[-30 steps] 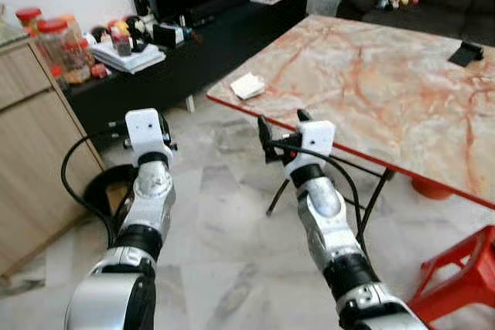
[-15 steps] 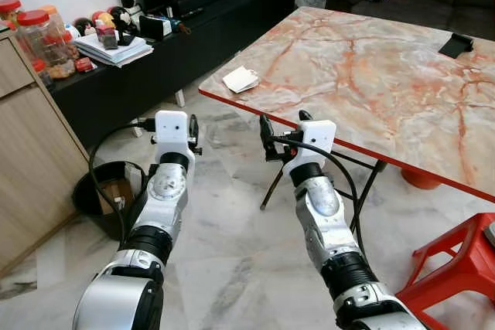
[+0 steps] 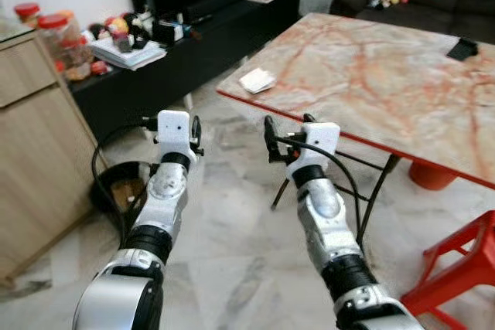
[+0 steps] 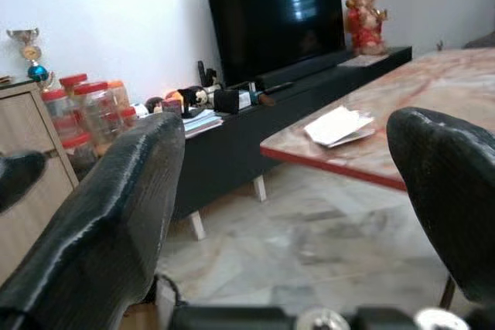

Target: Picking trash to rubbish bin

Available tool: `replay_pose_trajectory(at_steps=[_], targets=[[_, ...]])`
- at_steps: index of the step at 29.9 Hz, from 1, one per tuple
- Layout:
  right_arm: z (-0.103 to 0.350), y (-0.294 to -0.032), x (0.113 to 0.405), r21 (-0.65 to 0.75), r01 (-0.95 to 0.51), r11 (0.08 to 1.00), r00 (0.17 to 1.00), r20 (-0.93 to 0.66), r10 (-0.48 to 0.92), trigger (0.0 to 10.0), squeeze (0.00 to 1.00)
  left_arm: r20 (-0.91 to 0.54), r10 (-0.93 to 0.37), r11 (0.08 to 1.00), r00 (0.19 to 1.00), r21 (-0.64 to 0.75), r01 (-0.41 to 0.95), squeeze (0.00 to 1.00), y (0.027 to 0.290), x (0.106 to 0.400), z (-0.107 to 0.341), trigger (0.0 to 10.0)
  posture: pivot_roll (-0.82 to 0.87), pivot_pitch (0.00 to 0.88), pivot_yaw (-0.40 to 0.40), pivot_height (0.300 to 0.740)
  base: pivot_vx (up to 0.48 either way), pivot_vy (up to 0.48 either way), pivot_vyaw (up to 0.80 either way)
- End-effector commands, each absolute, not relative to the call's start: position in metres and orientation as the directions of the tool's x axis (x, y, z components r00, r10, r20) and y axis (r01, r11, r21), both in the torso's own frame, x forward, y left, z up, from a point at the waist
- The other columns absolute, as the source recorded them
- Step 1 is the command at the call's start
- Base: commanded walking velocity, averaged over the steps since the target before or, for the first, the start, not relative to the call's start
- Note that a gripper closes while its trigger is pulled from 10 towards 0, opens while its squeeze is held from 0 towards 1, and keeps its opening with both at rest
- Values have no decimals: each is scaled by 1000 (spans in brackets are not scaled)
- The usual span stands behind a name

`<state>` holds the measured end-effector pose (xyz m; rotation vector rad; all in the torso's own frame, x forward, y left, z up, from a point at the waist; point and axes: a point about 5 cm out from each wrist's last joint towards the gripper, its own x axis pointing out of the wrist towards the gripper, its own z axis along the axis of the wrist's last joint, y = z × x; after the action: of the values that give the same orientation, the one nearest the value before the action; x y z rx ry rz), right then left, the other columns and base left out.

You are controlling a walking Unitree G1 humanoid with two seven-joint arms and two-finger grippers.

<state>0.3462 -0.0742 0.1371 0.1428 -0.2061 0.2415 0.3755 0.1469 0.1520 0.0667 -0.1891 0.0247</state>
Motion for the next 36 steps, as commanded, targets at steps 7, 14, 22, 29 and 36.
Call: replay_pose_trajectory(at_steps=[7, 14, 22, 29, 36], targets=[[141, -78, 348, 112, -238, 965, 950, 231, 208, 10000, 0, 185, 12, 997, 983, 71, -26, 0, 145, 376, 153, 10000, -90, 0, 44, 740, 0, 324, -457], [142, -76, 349, 118, -236, 965, 951, 232, 204, 10000, 0, 194, -7, 996, 981, 92, -11, 0, 142, 377, 157, 10000, -89, 0, 45, 740, 0, 0, 0], [144, -74, 348, 124, -237, 964, 950, 238, 204, 10000, 0, 218, 43, 994, 975, 90, -64, 0, 149, 380, 168, 10000, -84, 3, 46, 740, 272, 0, 0], [149, -73, 350, 127, -237, 963, 947, 251, 200, 10000, 0, 214, 53, 993, 975, 96, -75, 0, 153, 381, 169, 10000, -80, 10, 48, 740, 464, 0, 0], [149, -73, 351, 130, -242, 962, 949, 239, 206, 10000, 0, 213, 54, 992, 976, 102, -78, 0, 152, 381, 169, 10000, -79, 12, 45, 740, 465, 0, -195]])
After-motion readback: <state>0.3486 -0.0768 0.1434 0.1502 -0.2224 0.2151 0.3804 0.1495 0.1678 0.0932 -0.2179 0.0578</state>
